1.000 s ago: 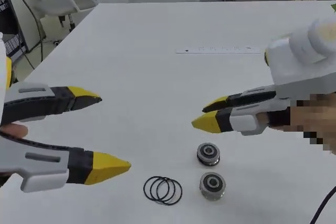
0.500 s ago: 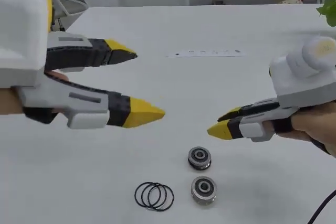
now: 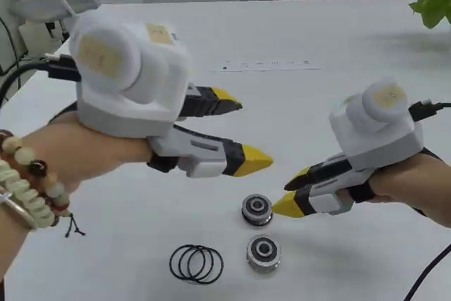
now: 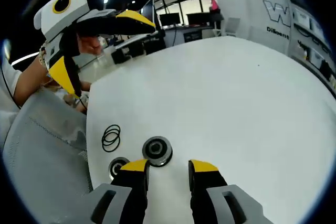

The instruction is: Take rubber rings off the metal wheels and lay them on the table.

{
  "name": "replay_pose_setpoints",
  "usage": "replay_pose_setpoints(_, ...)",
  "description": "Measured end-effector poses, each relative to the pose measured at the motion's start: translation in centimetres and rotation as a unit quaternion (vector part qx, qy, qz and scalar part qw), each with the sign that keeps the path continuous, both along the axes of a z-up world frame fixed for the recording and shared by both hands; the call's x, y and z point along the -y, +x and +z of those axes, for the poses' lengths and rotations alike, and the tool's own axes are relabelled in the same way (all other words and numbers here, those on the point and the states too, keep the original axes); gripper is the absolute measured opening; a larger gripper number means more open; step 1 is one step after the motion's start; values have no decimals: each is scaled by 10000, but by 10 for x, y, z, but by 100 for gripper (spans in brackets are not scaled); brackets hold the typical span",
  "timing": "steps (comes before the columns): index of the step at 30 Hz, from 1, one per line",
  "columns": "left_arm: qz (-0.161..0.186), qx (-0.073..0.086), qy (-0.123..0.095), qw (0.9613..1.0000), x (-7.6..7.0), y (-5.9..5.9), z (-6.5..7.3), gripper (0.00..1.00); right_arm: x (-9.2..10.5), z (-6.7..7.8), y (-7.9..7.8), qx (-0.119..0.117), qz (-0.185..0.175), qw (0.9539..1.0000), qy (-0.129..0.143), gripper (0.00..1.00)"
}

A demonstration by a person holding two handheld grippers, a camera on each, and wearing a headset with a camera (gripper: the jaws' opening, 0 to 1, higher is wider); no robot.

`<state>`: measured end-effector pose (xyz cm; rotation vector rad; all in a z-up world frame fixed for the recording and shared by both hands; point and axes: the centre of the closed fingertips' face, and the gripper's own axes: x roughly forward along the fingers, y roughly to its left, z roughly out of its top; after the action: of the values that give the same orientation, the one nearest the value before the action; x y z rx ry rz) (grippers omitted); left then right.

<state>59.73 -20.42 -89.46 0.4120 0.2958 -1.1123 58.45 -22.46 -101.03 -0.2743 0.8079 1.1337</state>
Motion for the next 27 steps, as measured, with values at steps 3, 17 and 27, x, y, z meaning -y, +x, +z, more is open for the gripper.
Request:
replay_pose_setpoints(3, 43, -168, 27, 9998, 4, 4, -19, 49, -2, -2, -1, -3, 62, 10000, -42, 28)
replay_pose_setpoints(17, 134, -567, 129, 9982, 5, 2, -89, 34, -7, -12, -3, 10, 211, 9998, -20, 26)
replay_pose_setpoints(27, 182, -817, 54, 9965, 4, -3, -103, 19, -12, -16, -6, -15, 290, 9996, 11, 24)
